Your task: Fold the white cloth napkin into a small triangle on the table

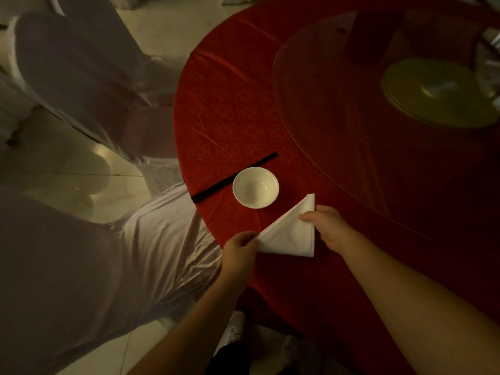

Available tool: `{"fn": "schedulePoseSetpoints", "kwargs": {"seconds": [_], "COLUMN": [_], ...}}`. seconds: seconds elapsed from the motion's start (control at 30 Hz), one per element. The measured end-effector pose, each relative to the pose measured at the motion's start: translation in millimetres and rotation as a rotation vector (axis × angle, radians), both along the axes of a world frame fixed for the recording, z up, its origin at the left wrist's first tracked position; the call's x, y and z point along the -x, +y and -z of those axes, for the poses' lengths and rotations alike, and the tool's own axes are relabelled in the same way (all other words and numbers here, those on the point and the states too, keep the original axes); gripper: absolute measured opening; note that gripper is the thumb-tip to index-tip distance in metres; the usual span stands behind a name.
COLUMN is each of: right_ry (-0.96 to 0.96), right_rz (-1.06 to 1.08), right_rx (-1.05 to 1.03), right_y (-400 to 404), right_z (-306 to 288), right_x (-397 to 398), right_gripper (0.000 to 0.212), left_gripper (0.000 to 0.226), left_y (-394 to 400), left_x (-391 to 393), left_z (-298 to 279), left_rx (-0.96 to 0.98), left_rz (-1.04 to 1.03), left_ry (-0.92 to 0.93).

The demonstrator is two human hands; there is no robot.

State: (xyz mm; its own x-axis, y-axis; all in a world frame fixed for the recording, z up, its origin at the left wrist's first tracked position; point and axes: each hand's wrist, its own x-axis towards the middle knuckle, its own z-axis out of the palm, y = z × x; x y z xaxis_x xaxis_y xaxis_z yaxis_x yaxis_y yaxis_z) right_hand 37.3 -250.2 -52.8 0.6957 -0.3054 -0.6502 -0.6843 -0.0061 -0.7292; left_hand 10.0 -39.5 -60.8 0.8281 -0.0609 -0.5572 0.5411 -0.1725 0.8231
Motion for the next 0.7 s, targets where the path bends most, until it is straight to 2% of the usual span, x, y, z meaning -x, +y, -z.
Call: {"fn": "schedulePoseSetpoints", "kwargs": {"seconds": [0.13,0.2,0.27,0.37,0.47,0.57,0.63,0.7], "right_ry": [0.001,0.004,0.043,0.119,0.137,0.111,0.106,0.09], "right_rz": [0.039,-0.019,-0.126,-0.145,-0.115,-0.077,-0.065,-0.041], "right_rx": [0.16,0.353,0.535,0.632,0.628,0.606,0.619,0.667], "right_y": [14.7,21.1,25.0,26.5,29.0,28.3,22.6,14.5], "right_z": [5.4,7.5,8.7,12.4,12.2,4.5,-2.9,-12.8], "right_x": [-9.1,-12.7,-13.6,-13.9,-11.8,-2.6,11.0,26.1], "right_gripper": [0.026,0.031,0.046,0.066,0.07,0.065,0.06,0.057], "left_gripper": [0.023,0.023,0.021,0.022,0.024,0.026,0.027,0.029], "left_y": [7.2,11.7,16.4,23.5,28.1,29.6,31.6,29.0], "left_x": [-17.1,-23.9,-28.1,-30.6,-32.6,-30.7,-23.7,-13.9], "left_z": [12.3,17.5,23.5,31.4,29.4,23.1,15.8,5.7], "left_rx": [-0.162,-0.25,-0.395,-0.569,-0.543,-0.503,-0.515,-0.538], "left_rz": [0.129,0.171,0.248,0.34,0.35,0.33,0.344,0.445], "left_ry": [-0.102,-0.173,-0.293,-0.445,-0.398,-0.415,-0.58,-0.838]}}
